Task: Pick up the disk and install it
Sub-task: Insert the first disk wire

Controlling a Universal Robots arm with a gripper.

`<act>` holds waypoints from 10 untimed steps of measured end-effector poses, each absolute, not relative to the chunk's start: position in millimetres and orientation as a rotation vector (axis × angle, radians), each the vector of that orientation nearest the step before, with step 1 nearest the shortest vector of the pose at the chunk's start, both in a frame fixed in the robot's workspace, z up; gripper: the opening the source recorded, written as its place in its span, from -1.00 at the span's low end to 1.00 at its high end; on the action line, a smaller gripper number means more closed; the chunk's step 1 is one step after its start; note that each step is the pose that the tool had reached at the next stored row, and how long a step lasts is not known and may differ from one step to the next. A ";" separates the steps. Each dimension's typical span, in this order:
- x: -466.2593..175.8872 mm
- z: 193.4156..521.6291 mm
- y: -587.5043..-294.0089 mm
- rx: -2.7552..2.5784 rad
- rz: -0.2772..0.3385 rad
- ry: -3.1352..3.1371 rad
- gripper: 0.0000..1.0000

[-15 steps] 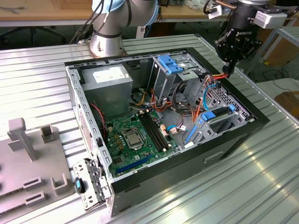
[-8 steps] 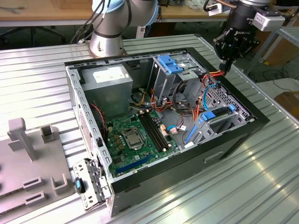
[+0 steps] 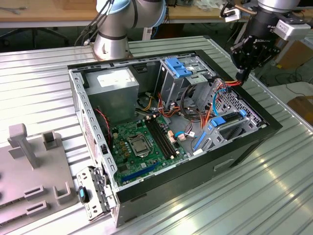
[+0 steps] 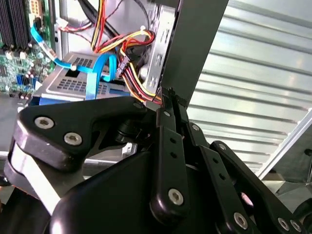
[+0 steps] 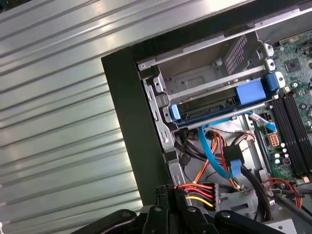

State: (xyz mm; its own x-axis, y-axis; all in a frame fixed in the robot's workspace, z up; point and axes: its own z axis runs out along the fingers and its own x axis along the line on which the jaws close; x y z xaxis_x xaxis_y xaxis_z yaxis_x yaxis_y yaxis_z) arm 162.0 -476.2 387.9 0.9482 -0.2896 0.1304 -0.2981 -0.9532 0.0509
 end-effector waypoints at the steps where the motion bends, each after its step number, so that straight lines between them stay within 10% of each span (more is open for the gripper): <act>1: 162.0 387.9 -481.6 3.031 0.187 -0.458 -0.66; 10: 161.9 387.7 -498.6 3.012 0.183 -0.552 -0.66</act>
